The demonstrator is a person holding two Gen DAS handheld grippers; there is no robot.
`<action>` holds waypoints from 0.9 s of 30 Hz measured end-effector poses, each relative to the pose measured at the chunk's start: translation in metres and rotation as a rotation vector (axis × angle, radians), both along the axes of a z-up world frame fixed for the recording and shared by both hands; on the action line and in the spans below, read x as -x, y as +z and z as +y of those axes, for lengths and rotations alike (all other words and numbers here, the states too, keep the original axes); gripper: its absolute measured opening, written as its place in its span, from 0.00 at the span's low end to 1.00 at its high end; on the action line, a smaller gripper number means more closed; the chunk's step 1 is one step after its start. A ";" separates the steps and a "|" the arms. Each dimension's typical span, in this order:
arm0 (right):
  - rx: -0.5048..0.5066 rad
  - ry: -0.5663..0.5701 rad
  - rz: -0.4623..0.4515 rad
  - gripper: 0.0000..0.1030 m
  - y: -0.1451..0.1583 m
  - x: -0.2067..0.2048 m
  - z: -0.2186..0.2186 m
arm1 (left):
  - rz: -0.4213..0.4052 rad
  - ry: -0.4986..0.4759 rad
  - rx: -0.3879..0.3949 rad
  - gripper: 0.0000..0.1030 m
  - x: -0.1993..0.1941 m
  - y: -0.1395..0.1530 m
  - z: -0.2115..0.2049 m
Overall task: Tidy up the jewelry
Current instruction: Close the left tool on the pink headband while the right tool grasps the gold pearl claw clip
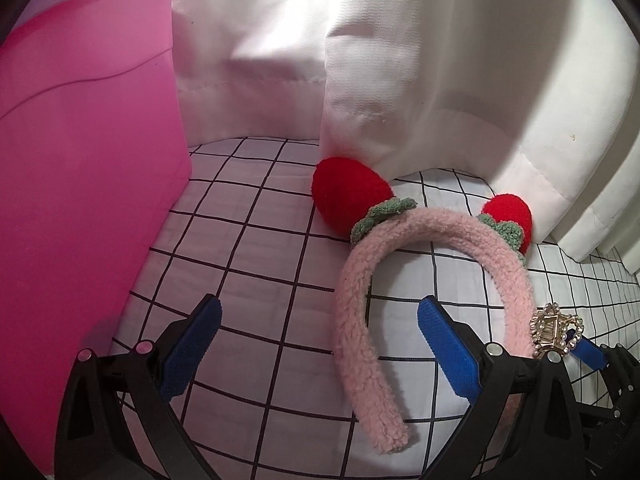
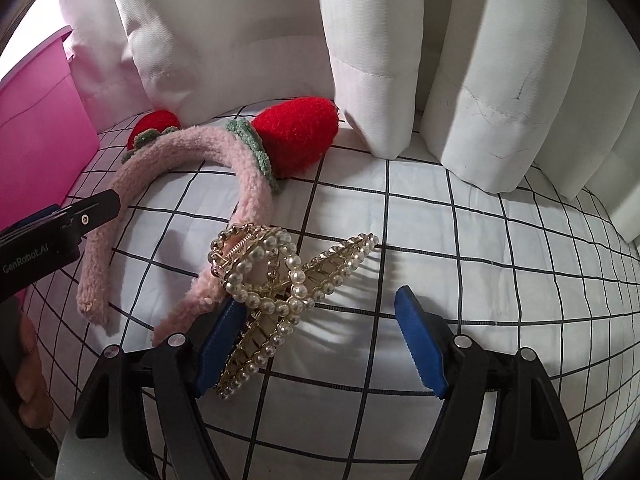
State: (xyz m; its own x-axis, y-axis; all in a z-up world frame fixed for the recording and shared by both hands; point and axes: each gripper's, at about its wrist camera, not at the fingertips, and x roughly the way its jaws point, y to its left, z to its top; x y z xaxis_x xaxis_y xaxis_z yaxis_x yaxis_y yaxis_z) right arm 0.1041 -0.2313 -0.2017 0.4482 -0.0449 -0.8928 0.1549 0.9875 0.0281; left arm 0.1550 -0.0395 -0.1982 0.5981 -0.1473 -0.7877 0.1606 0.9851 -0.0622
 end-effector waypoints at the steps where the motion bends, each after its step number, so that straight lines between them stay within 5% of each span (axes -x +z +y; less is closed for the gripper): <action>1: 0.006 0.004 -0.003 0.71 -0.001 -0.001 0.001 | 0.005 0.000 0.000 0.94 -0.002 -0.001 -0.001; 11: 0.019 0.006 -0.036 0.85 -0.011 -0.014 0.001 | 0.102 -0.024 -0.028 0.94 -0.022 -0.021 -0.021; 13: 0.020 0.007 -0.049 0.87 -0.013 -0.016 0.002 | 0.083 -0.044 -0.079 0.95 -0.021 -0.023 -0.031; 22: 0.015 0.019 -0.055 0.89 -0.012 -0.017 0.000 | 0.073 -0.042 -0.068 0.93 -0.026 -0.022 -0.037; 27: 0.006 0.025 -0.044 0.85 -0.011 -0.018 0.002 | 0.044 -0.080 -0.064 0.71 -0.017 -0.017 -0.042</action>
State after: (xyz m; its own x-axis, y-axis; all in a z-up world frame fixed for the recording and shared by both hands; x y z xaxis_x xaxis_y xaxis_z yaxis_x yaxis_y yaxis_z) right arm 0.1225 -0.2293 -0.2131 0.4881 -0.0383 -0.8719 0.1293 0.9912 0.0289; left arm 0.1721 -0.0819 -0.2150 0.5510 -0.1420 -0.8224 0.2374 0.9714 -0.0087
